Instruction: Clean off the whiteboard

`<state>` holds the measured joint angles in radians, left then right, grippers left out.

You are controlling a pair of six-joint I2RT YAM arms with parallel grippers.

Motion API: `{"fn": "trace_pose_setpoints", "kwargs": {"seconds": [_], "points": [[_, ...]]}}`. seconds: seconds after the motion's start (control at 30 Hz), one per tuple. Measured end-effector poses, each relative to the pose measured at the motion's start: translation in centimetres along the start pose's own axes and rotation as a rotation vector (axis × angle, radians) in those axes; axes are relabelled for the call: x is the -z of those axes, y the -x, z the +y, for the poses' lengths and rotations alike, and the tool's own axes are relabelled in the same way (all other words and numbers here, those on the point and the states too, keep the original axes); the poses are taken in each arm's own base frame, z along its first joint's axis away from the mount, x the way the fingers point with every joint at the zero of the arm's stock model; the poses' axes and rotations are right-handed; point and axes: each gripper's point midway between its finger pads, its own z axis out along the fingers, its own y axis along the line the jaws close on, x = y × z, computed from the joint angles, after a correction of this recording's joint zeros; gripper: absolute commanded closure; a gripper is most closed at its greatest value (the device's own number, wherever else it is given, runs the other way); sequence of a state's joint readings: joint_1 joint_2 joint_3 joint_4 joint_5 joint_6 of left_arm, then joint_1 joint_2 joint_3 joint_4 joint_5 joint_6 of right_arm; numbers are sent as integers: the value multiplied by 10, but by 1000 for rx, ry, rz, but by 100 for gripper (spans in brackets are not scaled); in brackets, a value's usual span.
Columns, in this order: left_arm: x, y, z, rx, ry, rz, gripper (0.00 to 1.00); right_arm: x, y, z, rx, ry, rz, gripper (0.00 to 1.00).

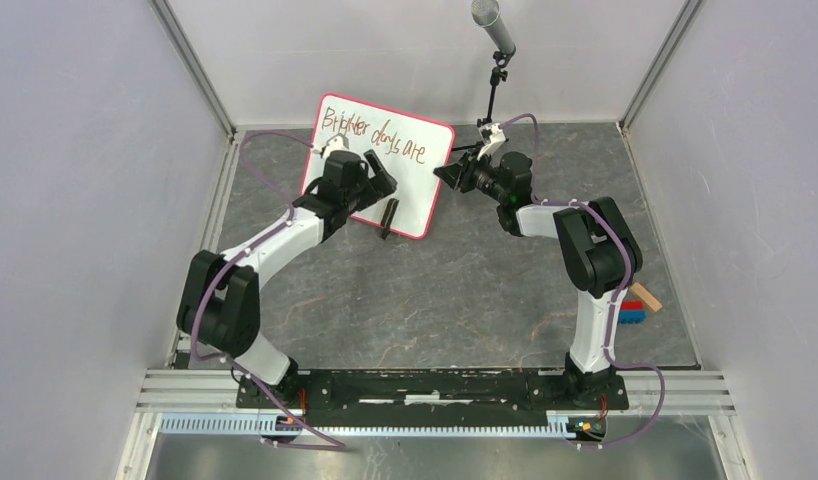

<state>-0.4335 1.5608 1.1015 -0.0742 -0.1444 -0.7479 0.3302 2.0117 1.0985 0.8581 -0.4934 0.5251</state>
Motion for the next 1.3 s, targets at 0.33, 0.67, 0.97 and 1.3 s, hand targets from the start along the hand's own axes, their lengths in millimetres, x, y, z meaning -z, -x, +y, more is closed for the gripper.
{"fn": "trace_pose_setpoints", "kwargs": {"seconds": [0.33, 0.67, 0.97, 1.3], "points": [[-22, -52, 14, -16, 3, 152, 10, 0, 0, 0, 3, 1, 1, 68], [-16, -89, 2, -67, -29, 183, 11, 0, 0, 0, 4, 2, 2, 69], [-12, -100, -13, -107, -52, 183, 13, 0, -1, 0, 6, 3, 2, 69], [1, -86, 15, -386, 102, 243, 11, 0, -1, 1, 4, 5, 4, 70]]}}
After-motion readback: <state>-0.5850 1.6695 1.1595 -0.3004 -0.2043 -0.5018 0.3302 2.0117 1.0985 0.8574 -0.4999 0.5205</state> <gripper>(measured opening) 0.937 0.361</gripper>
